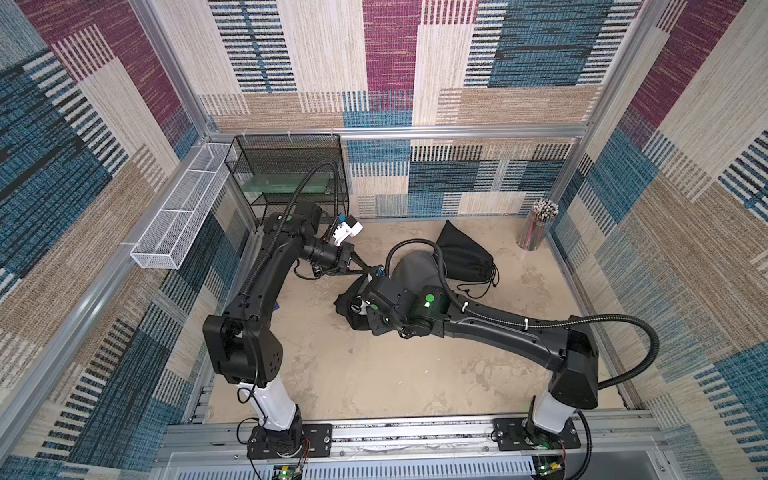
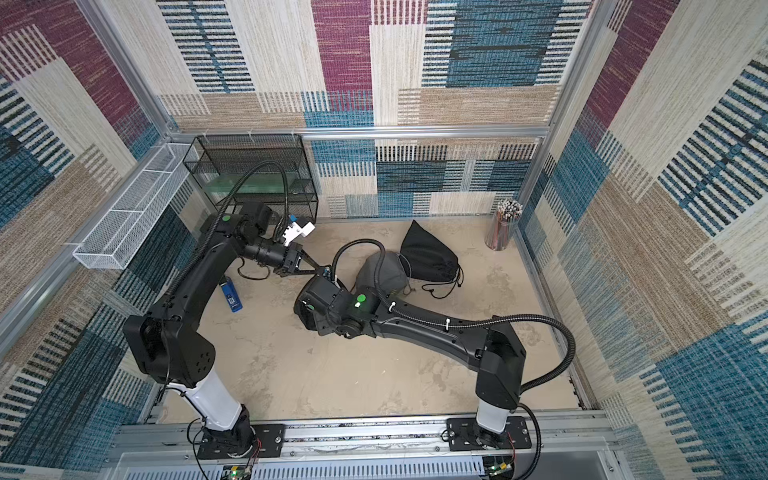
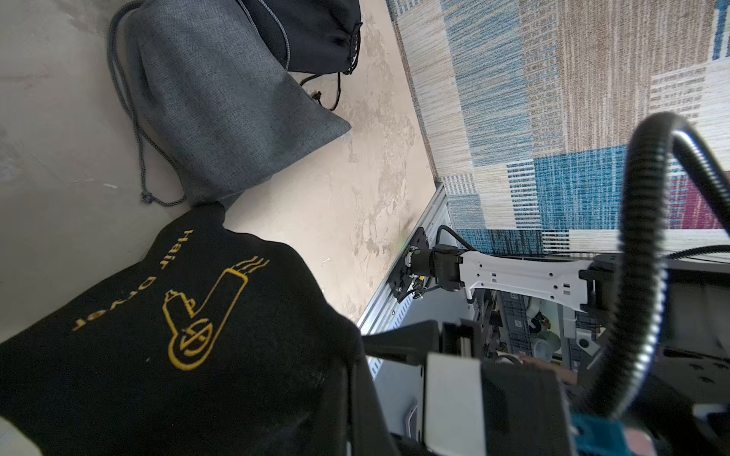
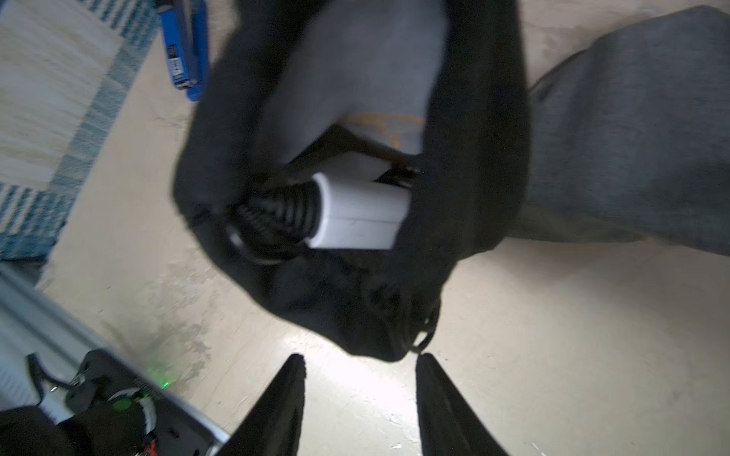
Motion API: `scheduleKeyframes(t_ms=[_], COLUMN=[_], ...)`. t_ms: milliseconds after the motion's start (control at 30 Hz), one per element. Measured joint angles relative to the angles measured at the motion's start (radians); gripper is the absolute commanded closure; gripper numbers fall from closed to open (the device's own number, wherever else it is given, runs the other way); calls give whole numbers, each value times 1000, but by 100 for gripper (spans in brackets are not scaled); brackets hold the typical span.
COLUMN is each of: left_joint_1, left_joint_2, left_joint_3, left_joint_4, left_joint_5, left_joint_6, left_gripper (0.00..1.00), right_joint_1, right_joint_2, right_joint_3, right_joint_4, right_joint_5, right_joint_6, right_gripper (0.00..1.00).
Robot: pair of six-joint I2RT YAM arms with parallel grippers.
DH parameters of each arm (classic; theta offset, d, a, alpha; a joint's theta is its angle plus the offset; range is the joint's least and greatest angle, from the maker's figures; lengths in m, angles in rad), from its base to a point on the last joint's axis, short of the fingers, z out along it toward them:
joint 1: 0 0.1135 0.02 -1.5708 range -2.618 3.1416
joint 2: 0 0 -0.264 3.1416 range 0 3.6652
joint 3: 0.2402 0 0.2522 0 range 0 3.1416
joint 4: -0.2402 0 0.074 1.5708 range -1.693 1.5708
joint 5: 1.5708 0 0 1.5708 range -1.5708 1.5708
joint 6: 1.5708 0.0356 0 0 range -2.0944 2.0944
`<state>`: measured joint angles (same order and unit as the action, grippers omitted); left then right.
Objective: Pack away hair dryers
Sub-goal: Place the drawstring bag at the center of the board.
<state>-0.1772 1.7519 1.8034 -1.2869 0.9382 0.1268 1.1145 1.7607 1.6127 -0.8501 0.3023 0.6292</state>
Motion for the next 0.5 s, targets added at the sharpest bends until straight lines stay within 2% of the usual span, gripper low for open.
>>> scheduleKeyframes(t_ms=[333,500], left_joint_1=[-11,-11], left_joint_2=[-19,-22], left_joint_3=[-9,-16], left_joint_4=[-1,-3], left_joint_5=[22,34], left_joint_6=[1,2], left_gripper=[100,100], right_joint_1=[5,-3], right_joint_2=[89,83], right_joint_3=[39,-10], right_joint_4=[-95,-80], right_joint_5=[181,229], right_joint_6=[56,48], right_gripper=[52,66])
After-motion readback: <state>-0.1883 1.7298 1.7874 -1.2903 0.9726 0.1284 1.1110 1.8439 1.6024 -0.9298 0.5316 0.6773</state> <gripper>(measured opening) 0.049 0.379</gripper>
